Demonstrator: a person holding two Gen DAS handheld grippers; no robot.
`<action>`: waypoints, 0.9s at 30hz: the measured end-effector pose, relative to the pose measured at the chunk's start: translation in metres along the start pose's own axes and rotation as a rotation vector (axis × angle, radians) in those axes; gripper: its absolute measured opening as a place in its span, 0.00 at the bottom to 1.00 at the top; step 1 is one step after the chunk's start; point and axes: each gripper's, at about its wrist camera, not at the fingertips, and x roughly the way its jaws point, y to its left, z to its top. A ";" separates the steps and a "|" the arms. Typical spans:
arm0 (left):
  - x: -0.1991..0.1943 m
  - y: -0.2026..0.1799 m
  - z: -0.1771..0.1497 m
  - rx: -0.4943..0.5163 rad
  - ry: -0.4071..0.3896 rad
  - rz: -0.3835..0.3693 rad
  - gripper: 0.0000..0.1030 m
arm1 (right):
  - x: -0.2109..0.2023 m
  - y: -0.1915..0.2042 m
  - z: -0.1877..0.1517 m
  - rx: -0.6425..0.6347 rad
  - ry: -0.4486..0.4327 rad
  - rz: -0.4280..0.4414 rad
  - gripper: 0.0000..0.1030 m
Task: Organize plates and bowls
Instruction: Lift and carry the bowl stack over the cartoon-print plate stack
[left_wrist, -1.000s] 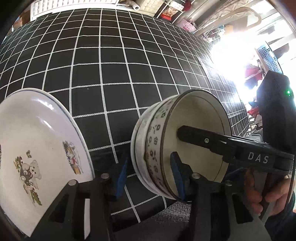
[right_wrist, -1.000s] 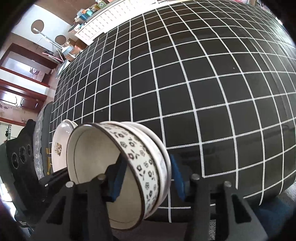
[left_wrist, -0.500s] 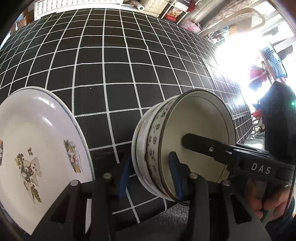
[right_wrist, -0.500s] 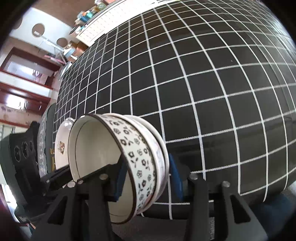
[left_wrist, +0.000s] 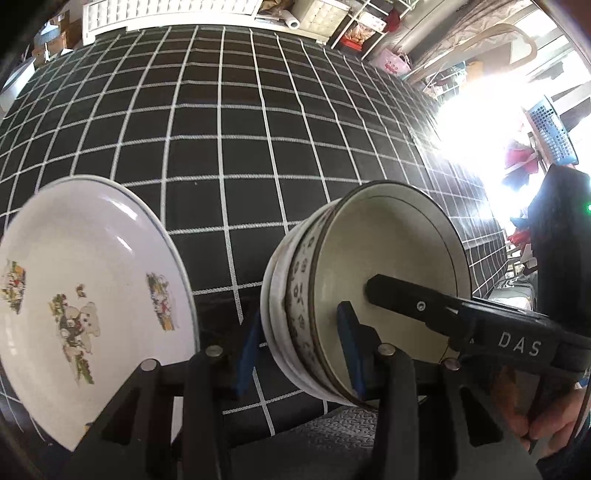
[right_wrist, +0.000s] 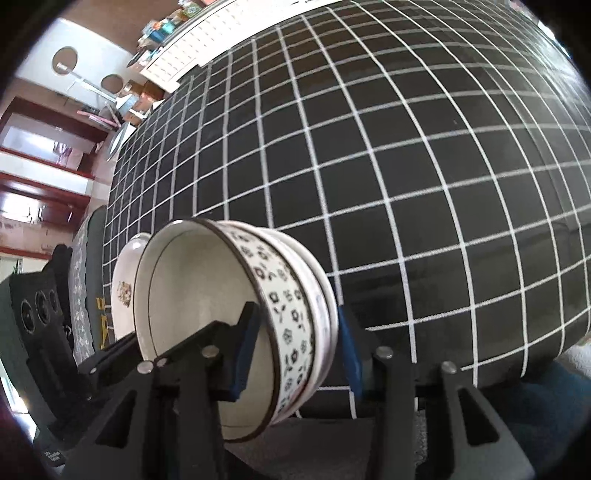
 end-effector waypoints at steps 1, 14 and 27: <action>-0.004 0.000 0.000 0.000 -0.007 0.001 0.37 | -0.002 0.004 0.001 -0.006 -0.004 0.001 0.45; -0.079 0.036 0.028 -0.069 -0.111 0.057 0.38 | -0.015 0.090 0.019 -0.160 -0.016 0.021 0.45; -0.111 0.122 0.009 -0.214 -0.146 0.116 0.37 | 0.042 0.160 0.020 -0.262 0.077 0.065 0.44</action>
